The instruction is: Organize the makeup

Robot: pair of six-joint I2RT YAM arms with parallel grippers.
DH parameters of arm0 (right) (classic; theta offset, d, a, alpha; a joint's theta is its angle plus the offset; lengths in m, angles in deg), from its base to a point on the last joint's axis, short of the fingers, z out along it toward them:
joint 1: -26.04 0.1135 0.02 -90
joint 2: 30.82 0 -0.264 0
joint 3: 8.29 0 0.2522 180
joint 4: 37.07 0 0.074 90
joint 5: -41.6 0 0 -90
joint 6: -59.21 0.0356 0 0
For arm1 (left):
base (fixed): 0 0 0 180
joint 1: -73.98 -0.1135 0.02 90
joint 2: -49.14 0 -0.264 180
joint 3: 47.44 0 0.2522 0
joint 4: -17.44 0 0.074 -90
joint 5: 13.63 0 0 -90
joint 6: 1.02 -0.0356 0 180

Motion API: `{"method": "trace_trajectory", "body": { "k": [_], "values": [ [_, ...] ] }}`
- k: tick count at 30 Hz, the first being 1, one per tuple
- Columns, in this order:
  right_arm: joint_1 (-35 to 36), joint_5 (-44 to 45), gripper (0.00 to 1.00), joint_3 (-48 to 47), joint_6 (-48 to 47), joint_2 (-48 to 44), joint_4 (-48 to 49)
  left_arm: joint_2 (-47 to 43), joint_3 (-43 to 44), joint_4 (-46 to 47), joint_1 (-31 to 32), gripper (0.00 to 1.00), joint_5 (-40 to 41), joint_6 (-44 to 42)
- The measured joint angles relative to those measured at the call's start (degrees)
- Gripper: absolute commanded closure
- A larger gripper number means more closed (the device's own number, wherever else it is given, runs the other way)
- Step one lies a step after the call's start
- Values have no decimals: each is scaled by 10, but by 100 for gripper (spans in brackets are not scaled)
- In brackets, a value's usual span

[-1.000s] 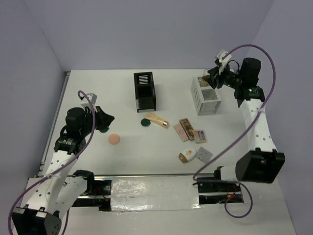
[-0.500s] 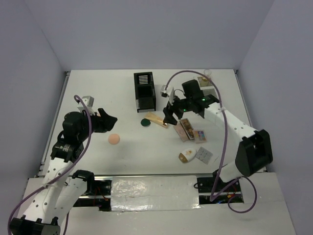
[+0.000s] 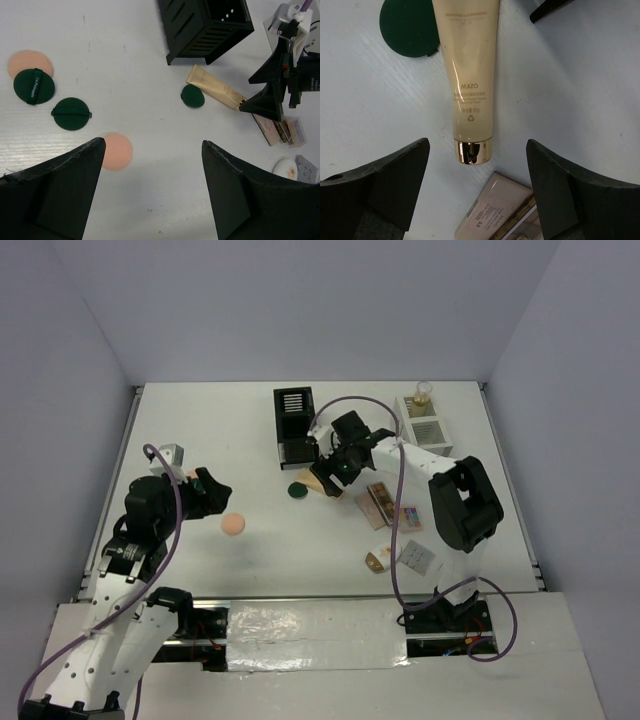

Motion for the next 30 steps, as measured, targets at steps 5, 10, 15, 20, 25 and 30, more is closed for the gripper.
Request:
{"method": "trace_trajectory", "body": {
  "k": [5, 10, 15, 20, 25, 30],
  "values": [
    [6, 14, 22, -1, 4, 10, 3, -3, 0, -2, 0, 9, 8, 0],
    [8, 26, 26, -1, 7, 29, 10, -3, 0, -2, 0, 9, 12, 0],
    [12, 37, 27, -1, 10, 45, 15, -3, 0, -2, 0, 9, 14, 0],
    [19, 40, 31, 0, 11, 45, 27, -3, 0, -2, 0, 9, 14, 0],
    [26, 42, 39, 6, 10, 46, 34, -3, 0, -2, 0, 9, 14, 0],
    [28, 42, 48, 9, 9, 46, 34, -2, 0, 2, 0, 9, -3, 5]
  ]
}}
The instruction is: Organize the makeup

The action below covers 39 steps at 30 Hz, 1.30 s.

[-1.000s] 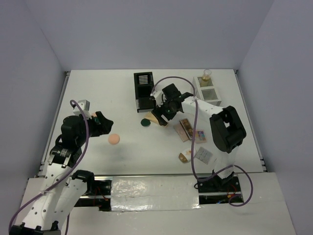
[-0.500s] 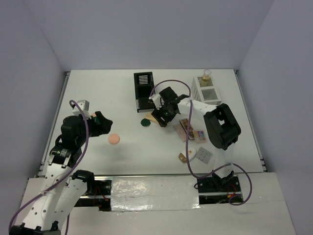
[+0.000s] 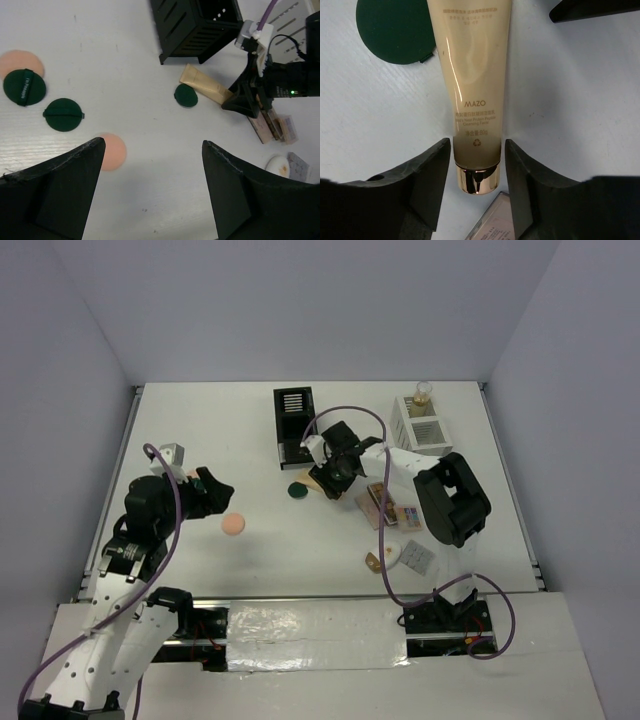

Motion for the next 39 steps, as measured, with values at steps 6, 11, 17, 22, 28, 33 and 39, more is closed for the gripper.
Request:
{"method": "trace_trajectory", "body": {
  "k": [6, 11, 17, 22, 28, 33, 39],
  "values": [
    [0, -3, 60, 3, -4, 0, -1, 13, -1, 37, 0, 9, -57, 52],
    [0, -13, 71, 8, -7, -2, 0, 36, -2, 78, 0, 10, -99, 106],
    [0, -46, 78, 60, -19, -66, -8, 69, -2, 99, 0, 12, -132, 163],
    [0, -91, 79, 83, -34, -166, -11, 95, -9, 127, 5, 17, -153, 194],
    [0, -148, 79, 85, -44, -263, -6, 153, -12, 167, 26, 23, -181, 214],
    [1, -179, 80, 90, -50, -290, -2, 197, -12, 212, 45, 27, -211, 236],
    [1, -195, 80, 94, -51, -294, -2, 217, -7, 248, 52, 27, -232, 254]
  ]
}}
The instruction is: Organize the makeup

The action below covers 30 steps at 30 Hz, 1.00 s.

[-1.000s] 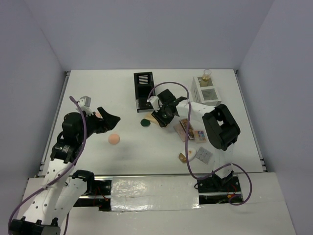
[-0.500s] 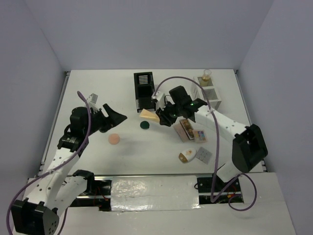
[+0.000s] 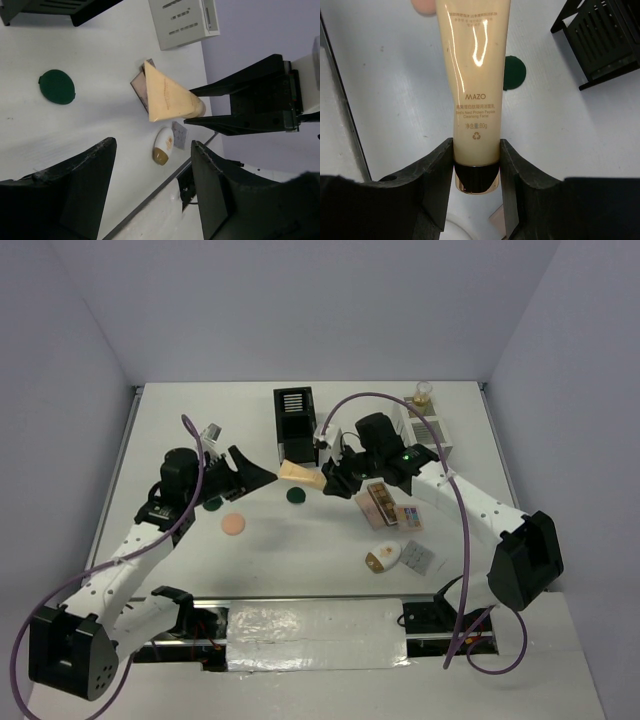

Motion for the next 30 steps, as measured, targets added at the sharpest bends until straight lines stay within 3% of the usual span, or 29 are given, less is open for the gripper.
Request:
{"method": "trace_trajectory", "body": {
  "k": [14, 22, 30],
  "values": [
    [23, -26, 81, 2, -8, -10, 1, 50, 5, 44, 14, 35, -17, 14],
    [25, -28, 81, 2, -8, -12, 6, 60, 13, 59, 17, 45, -23, 15],
    [26, -29, 77, 2, -8, -12, 13, 85, 13, 87, 21, 62, -45, 29]
  ]
}}
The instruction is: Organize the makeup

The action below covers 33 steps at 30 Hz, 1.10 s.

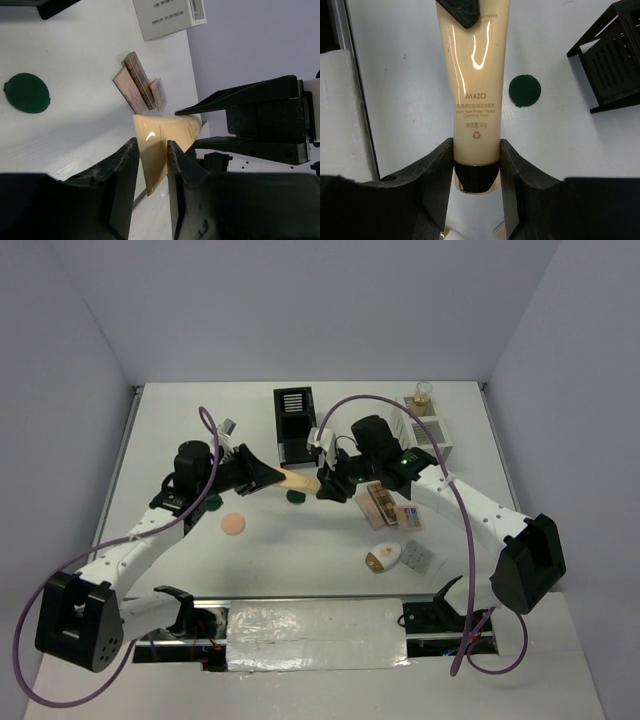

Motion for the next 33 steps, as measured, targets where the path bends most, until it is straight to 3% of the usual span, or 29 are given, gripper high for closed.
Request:
{"method": "trace_trajectory", "body": {
  "k": [2, 4, 5, 6, 11, 16, 21, 22, 24, 25, 26, 28, 33],
  "values": [
    [0, 0, 76, 0, 0, 0, 0, 7, 2, 5, 1, 72, -6, 3],
    [0, 2, 59, 0, 0, 0, -1, 12, 4, 13, 1, 84, -11, 11],
    [0, 5, 49, 0, 0, 0, -1, 15, 8, 16, 1, 98, -13, 18],
    [0, 9, 31, 0, 0, 0, -1, 18, 14, 20, 1, 100, -18, 24],
    [2, 17, 0, 0, 6, 0, 23, 40, 64, 1, 2, 100, -25, 5],
    [-17, 34, 0, 3, 13, -16, 37, 77, 196, -86, -1, 100, -9, -49],
    [-102, 54, 0, 9, 39, -54, 51, 152, 380, -174, -5, 100, 31, -123],
    [-120, 59, 4, 10, 44, -61, 54, 173, 423, -197, -5, 100, 44, -139],
    [-164, 59, 31, 12, 53, -75, 57, 220, 501, -230, -5, 100, 75, -169],
    [-182, 57, 52, 12, 56, -80, 58, 247, 543, -248, -5, 100, 92, -184],
    [-199, 52, 86, 14, 58, -84, 59, 270, 573, -259, -5, 100, 108, -198],
    [-224, 42, 98, 21, 70, -93, 60, 314, 626, -291, -5, 100, 138, -224],
    [-236, 29, 98, 59, 79, -114, 60, 410, 714, -360, -5, 100, 204, -273]
  ]
}}
